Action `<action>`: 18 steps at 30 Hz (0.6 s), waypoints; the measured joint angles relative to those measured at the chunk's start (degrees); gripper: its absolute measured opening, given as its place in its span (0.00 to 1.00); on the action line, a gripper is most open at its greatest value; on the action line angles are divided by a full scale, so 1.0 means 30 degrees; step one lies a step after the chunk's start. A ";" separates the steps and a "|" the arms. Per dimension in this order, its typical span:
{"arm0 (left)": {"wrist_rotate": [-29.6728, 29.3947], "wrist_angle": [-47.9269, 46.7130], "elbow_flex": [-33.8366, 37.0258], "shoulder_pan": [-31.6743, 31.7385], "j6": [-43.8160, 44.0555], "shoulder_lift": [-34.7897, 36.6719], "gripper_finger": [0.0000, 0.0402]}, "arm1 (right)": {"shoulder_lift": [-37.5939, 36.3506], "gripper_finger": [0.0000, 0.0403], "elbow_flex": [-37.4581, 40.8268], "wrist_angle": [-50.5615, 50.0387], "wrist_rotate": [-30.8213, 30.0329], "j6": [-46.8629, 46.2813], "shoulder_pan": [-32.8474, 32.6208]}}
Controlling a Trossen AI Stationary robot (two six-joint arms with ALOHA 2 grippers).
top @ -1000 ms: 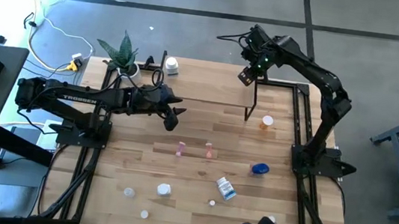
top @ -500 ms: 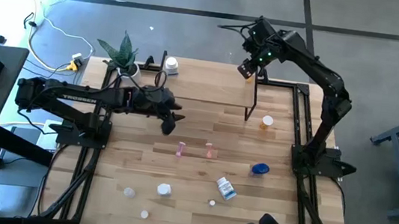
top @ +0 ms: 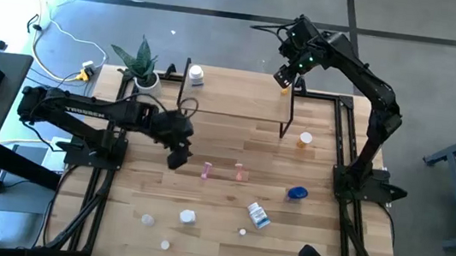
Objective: Pick and place medicine bottles onto shelf by color
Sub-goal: Put the white pill bottle on the shelf
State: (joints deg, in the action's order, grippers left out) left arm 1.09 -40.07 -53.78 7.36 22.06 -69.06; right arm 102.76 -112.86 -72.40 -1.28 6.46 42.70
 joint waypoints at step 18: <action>-0.1479 -0.3069 0.0000 -0.8519 0.5586 0.0000 0.49 | -0.0419 0.47 0.0000 -0.0803 0.0597 -0.2215 -0.0755</action>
State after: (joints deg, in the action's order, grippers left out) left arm -3.35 -49.28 -53.78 -18.20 38.81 -69.06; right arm 101.50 -112.86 -74.81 0.51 -0.19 40.43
